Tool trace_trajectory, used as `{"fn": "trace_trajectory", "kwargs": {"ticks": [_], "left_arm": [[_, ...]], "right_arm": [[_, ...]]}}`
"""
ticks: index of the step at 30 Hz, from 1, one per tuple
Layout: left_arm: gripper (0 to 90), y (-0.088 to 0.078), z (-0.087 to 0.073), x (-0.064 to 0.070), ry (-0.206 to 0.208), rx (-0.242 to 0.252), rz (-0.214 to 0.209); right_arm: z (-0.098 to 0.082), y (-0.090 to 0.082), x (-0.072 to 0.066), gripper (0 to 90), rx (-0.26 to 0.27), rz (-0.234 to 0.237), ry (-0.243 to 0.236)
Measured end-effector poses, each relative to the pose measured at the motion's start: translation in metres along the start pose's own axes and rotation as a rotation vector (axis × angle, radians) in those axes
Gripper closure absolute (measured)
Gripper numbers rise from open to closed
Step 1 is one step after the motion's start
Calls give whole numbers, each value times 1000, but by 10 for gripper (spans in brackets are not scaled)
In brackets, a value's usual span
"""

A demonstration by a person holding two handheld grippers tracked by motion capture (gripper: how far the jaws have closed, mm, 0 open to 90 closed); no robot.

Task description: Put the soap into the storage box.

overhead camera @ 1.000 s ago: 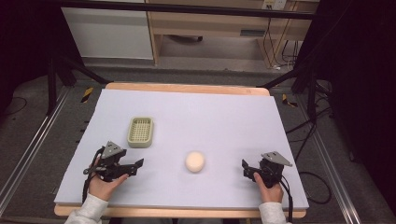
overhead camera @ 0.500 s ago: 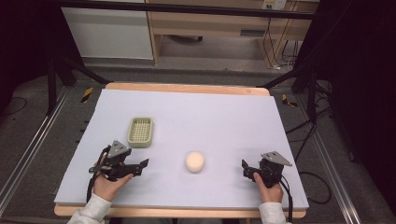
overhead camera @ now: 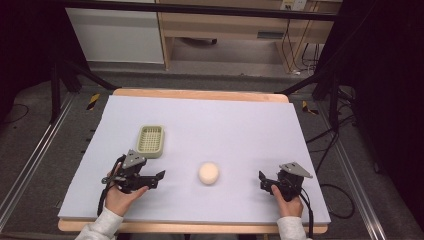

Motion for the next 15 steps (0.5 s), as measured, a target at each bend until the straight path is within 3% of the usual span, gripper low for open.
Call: {"fn": "trace_trajectory", "kwargs": {"ticks": [15], "left_arm": [[178,8,12,12,36,-1,-28]], "right_arm": [[0,0,0,42,3,-2,-1]]}}
Point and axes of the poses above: each handheld gripper's, and its own axes: y roughly forward along the jaws, z roughly out of its top, x roughly to its right, the point moved 1 cm from there along y, roughly forward along the jaws, and after that the axes turned 10 degrees about x, right-handed, at the moved point
